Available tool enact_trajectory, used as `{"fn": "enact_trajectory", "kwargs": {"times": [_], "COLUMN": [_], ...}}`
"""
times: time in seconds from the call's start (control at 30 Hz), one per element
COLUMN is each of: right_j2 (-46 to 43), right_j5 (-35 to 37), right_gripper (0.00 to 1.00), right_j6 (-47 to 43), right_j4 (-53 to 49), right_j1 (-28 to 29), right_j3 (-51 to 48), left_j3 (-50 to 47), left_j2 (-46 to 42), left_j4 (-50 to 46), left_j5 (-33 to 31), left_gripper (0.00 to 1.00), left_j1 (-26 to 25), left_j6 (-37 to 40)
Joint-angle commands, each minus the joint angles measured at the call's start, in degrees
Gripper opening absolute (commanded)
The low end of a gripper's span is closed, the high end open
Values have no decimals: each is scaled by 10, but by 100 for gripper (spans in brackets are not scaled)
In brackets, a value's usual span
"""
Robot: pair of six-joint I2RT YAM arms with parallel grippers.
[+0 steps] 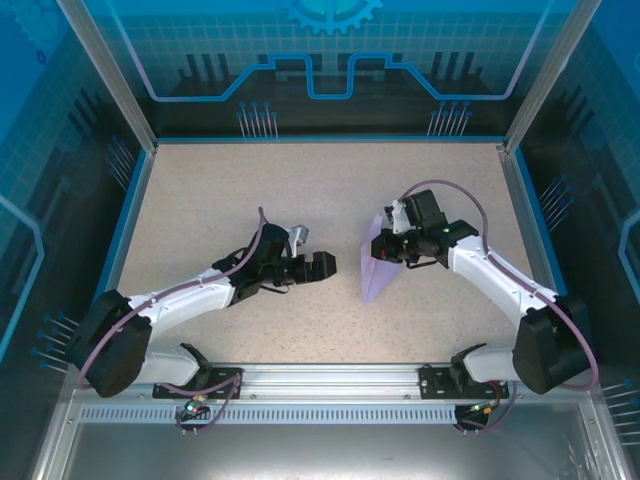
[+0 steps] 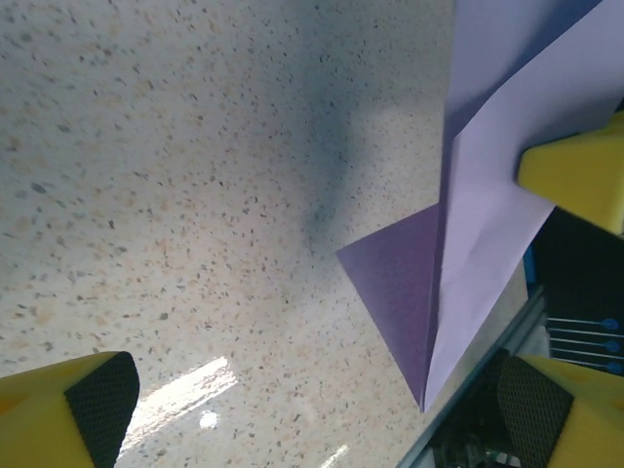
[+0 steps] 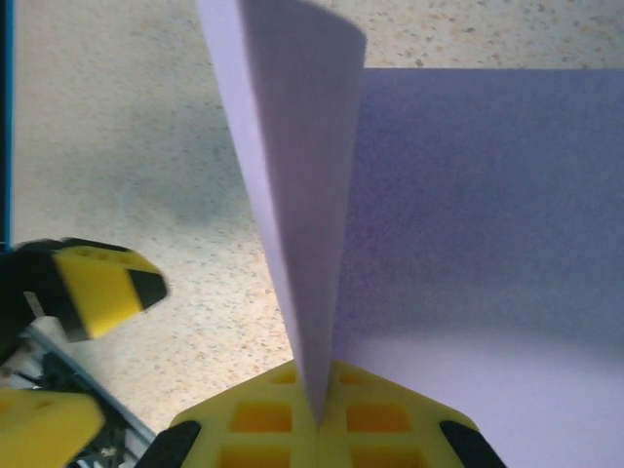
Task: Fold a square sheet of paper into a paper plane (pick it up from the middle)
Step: Turn over the paper at the center of the table.
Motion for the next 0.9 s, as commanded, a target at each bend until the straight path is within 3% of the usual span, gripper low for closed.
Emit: {"fn": "enact_trajectory", "kwargs": {"times": [0.0, 0.3, 0.87], "right_j2": [-12, -1, 20], "right_j5": [-72, -146, -219], "right_gripper": [4, 4, 3], "right_j6": [39, 122, 224], "right_j4": [46, 165, 300], "right_j1": [-15, -25, -36], "right_j3": [-10, -20, -35], "left_j3": [-33, -62, -63], "left_j2": [-24, -52, -55], "left_j4": [117, 211, 272], "left_j5": [30, -48, -72], "left_gripper": [99, 99, 96], "left_j1": [0, -74, -83], "left_j6": [-95, -206, -248]}}
